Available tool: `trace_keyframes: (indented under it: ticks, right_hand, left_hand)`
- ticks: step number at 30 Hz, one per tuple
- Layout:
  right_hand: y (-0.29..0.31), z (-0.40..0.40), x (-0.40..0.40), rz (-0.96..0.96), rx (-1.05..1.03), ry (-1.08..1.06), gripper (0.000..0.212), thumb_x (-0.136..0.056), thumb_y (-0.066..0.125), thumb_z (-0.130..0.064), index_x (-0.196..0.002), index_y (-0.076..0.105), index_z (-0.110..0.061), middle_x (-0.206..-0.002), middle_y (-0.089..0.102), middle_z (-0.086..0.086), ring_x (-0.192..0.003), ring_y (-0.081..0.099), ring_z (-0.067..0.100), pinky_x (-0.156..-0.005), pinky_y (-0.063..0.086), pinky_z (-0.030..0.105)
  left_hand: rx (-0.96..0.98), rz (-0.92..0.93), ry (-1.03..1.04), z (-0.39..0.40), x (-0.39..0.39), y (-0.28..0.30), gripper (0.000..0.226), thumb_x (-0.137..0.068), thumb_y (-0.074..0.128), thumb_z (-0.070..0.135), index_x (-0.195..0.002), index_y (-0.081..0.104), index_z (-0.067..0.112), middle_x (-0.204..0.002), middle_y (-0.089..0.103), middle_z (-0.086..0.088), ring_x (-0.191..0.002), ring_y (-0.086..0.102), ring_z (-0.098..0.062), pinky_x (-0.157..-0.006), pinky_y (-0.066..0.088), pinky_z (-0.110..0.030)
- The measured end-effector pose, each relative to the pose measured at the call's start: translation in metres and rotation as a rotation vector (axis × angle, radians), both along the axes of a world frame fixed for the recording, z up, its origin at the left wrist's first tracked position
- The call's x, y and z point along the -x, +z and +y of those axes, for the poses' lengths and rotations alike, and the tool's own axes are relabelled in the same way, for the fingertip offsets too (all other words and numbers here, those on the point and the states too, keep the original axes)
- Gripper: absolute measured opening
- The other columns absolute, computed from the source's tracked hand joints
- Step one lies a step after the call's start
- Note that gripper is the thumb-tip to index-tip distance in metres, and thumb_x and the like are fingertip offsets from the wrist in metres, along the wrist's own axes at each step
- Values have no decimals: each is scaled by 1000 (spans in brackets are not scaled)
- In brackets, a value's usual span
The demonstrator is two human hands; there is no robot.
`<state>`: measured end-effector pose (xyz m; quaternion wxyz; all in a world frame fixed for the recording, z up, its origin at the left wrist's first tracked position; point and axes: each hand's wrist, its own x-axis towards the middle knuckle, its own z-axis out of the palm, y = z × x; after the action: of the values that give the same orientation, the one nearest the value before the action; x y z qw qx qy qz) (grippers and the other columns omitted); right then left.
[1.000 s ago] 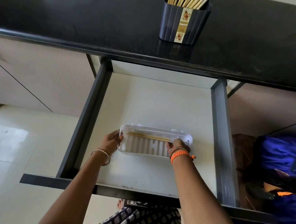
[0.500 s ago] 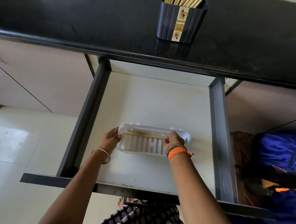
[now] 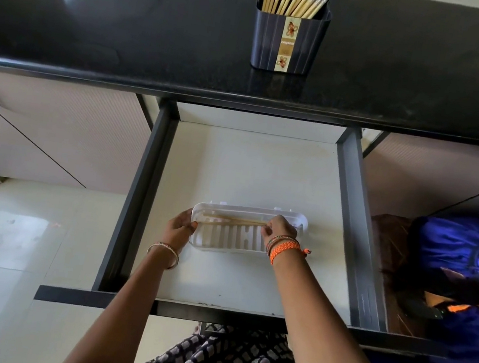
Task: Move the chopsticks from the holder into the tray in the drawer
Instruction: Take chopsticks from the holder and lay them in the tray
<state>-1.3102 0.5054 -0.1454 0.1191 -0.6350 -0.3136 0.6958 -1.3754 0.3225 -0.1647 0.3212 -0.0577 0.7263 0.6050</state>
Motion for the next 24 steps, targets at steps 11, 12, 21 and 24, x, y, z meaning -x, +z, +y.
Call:
trace_keyframes:
  ticks: [11, 12, 21, 24]
  right_hand:
    - [-11, 5, 5, -231, -258, 139, 63, -86, 46, -1, -145, 25, 3, -130, 53, 25, -117, 57, 38, -94, 48, 37]
    - [-12, 5, 5, -232, -262, 181, 58, -87, 46, -4, -143, 30, 3, -127, 57, 23, -113, 59, 36, -94, 48, 37]
    - [-18, 2, -2, -309, -389, 581, 48, -91, 41, -7, -139, 42, 3, -135, 51, 21, -124, 50, 35, -105, 39, 35]
    - [-16, -4, -4, -397, -500, 790, 50, -90, 43, -5, -137, 38, 9, -142, 42, 26, -131, 44, 37, -106, 37, 34]
  left_hand:
    - [-27, -31, 31, 2, 0, 4, 36, -90, 40, -9, -125, 48, -2, -118, 56, -20, -102, 51, -24, -91, 44, -36]
    - [-30, -32, 29, 2, -1, 4, 36, -90, 40, -8, -125, 49, -2, -113, 56, -17, -101, 50, -23, -87, 45, -33]
    - [-67, -55, 46, 2, 0, 2, 34, -91, 43, -4, -125, 48, -3, -111, 55, -13, -102, 52, -26, -81, 46, -26]
    - [-72, -66, 52, 1, 0, 0, 34, -91, 43, -2, -125, 47, -4, -112, 54, -14, -103, 51, -27, -81, 45, -27]
